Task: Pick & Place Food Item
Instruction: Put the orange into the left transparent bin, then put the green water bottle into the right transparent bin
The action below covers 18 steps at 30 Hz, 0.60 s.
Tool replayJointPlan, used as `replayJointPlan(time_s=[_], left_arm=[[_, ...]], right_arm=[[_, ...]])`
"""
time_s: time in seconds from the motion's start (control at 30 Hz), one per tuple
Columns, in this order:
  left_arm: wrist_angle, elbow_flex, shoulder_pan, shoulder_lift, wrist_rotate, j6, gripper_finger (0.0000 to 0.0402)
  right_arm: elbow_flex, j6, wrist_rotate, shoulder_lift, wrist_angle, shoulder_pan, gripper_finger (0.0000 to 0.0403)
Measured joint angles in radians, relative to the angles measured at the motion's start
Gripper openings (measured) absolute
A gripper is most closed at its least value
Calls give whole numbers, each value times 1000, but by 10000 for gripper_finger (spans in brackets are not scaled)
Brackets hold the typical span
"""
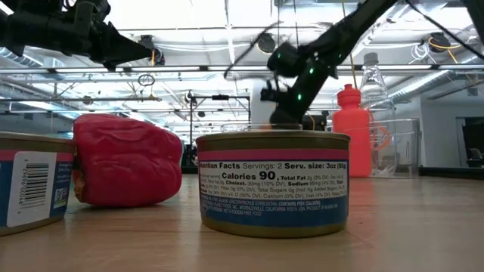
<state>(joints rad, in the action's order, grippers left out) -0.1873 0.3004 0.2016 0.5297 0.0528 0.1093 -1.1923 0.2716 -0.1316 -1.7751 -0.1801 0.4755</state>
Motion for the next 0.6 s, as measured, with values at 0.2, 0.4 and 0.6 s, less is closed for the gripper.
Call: replayJointPlan(time_s=[0.2, 0.4, 0.6], left_arm=[[1, 0, 0, 0, 0, 14, 26], [2, 0, 0, 0, 0, 17, 26], [2, 0, 0, 0, 0, 14, 26]], right_arm=[[-1, 7, -25, -55, 27, -1, 345], [0, -3, -29, -44, 69, -10, 382], [0, -18, -27, -16, 78, -13, 393]])
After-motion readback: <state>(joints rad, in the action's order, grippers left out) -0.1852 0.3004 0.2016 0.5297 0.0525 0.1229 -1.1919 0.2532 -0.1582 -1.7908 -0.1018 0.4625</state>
